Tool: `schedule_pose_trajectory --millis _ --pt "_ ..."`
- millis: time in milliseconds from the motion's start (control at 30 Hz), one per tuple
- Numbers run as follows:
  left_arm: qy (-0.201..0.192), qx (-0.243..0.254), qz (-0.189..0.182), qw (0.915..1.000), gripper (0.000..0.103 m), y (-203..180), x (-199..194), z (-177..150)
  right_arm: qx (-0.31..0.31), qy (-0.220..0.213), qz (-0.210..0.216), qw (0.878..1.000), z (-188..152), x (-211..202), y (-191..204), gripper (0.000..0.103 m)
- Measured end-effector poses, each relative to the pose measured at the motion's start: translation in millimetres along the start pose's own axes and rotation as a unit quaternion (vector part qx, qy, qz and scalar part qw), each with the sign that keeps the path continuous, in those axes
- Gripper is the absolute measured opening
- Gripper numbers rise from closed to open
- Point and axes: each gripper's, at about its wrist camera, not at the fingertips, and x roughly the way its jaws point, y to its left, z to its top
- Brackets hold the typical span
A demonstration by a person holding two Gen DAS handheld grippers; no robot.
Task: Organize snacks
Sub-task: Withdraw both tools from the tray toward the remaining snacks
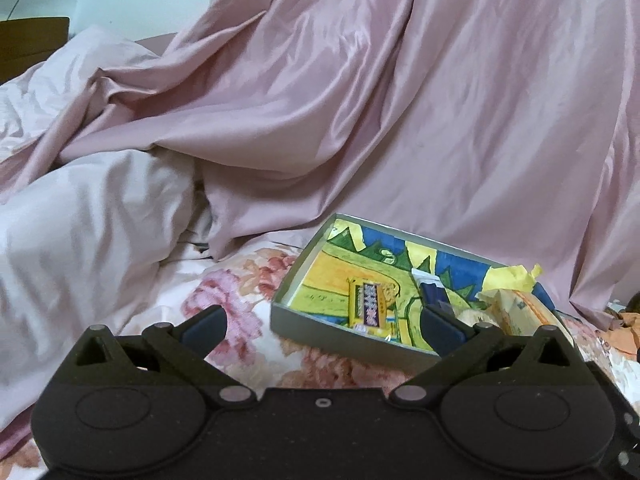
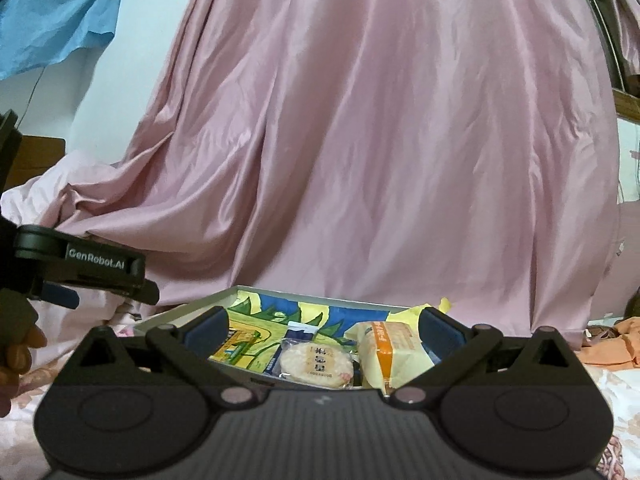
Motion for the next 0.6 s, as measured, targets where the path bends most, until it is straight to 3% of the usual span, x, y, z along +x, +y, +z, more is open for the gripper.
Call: schedule_pose_trajectory --millis 600 --pt "0.005 0.005 0.014 0.9999 0.102 27 -61 -39 0.006 0.004 0.009 1.000 -4 -63 13 0.103"
